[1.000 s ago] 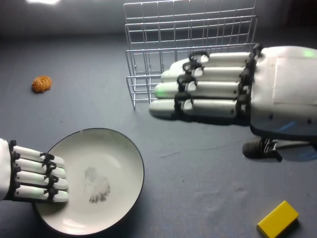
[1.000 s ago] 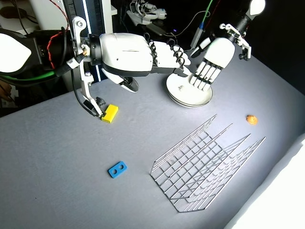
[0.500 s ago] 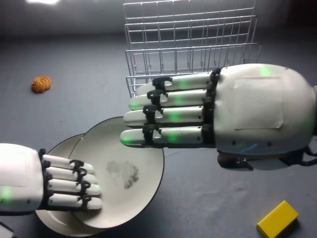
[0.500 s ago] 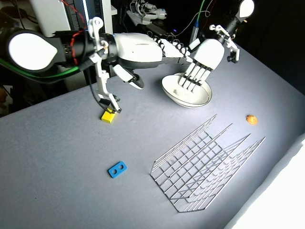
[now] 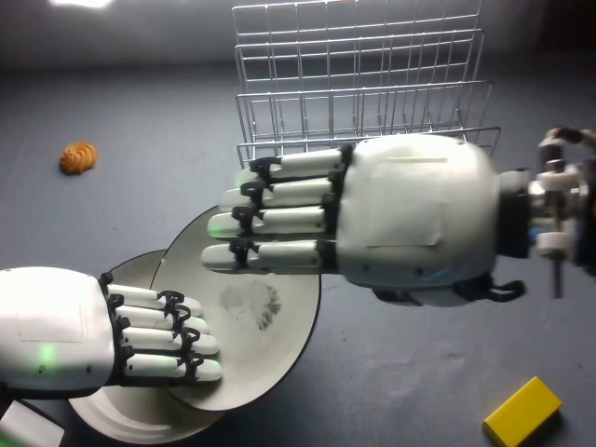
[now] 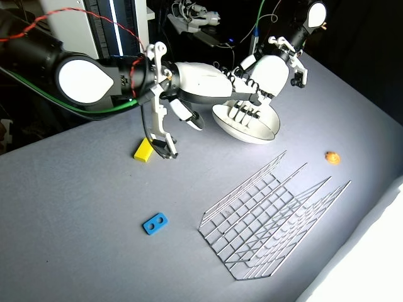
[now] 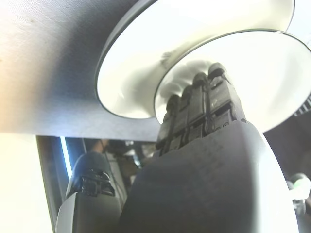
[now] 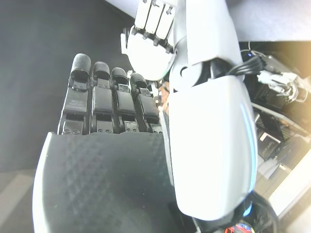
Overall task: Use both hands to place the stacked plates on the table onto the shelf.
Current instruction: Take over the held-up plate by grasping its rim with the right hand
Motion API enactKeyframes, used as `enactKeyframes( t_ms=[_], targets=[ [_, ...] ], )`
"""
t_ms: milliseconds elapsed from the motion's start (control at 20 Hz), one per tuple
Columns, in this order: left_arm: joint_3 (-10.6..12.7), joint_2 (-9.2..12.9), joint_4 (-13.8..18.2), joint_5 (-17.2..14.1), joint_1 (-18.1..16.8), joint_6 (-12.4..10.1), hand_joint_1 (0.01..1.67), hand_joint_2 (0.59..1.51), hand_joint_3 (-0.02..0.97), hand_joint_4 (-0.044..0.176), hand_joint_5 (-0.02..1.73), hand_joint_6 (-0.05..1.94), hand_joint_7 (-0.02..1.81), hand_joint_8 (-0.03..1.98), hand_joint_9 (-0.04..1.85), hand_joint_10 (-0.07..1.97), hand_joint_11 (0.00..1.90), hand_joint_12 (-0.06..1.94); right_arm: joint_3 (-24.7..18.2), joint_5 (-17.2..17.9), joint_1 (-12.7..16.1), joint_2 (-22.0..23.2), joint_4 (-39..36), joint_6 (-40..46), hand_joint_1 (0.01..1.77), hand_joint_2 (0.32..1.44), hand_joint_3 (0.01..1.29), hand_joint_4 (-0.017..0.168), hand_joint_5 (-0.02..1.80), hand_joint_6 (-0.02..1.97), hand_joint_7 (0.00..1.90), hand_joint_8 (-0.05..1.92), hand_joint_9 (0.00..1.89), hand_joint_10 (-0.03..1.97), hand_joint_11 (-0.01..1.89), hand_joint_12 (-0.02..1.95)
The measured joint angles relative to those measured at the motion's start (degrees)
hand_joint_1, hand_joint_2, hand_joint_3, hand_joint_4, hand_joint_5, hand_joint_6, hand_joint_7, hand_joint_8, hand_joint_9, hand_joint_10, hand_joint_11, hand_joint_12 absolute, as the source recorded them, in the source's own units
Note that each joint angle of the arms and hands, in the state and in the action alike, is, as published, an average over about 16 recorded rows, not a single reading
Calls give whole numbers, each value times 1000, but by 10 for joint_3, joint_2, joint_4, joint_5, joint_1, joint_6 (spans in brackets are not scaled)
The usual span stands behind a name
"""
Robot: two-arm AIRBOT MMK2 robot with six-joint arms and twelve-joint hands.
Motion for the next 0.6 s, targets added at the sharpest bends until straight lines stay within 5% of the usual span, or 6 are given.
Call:
enactKeyframes(
  t_ms=[600],
  targets=[
    [-8, -5, -18, 12, -7, 0, 15, 1179, 7, 0, 46, -1, -3, -13, 17, 2, 15, 7, 54, -58, -7, -105, 93, -118, 1359, 903, 12, 5, 141, 20, 131, 12, 140, 7, 21, 668]
  ],
)
